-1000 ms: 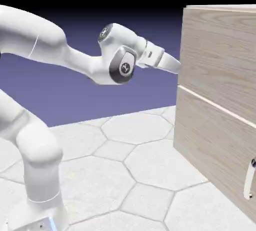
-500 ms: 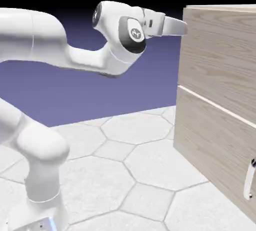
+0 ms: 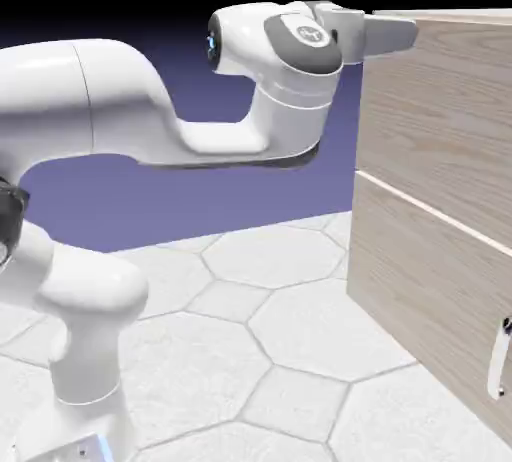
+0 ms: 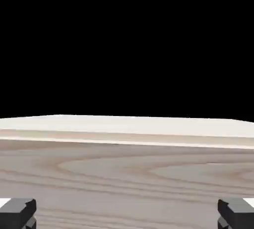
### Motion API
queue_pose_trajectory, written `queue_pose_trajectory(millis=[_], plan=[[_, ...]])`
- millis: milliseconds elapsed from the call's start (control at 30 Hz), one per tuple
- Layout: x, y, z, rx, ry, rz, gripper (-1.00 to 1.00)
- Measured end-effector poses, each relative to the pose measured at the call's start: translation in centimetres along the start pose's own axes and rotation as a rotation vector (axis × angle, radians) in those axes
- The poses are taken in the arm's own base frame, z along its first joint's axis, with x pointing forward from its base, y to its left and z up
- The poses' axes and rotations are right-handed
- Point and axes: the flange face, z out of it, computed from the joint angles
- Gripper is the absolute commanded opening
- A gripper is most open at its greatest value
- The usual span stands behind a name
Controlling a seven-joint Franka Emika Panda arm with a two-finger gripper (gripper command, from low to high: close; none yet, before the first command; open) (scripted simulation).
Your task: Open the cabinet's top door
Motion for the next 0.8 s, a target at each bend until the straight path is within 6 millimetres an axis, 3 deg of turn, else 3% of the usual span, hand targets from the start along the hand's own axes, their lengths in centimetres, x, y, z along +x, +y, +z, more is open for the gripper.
queue_pose_trajectory(millis=[400,800], plan=[[1.9,10.3,3.2,-0.005,0.046,0.020,1.00],[-0.1,23.1,7.5,-0.087,0.022,0.013,1.00]])
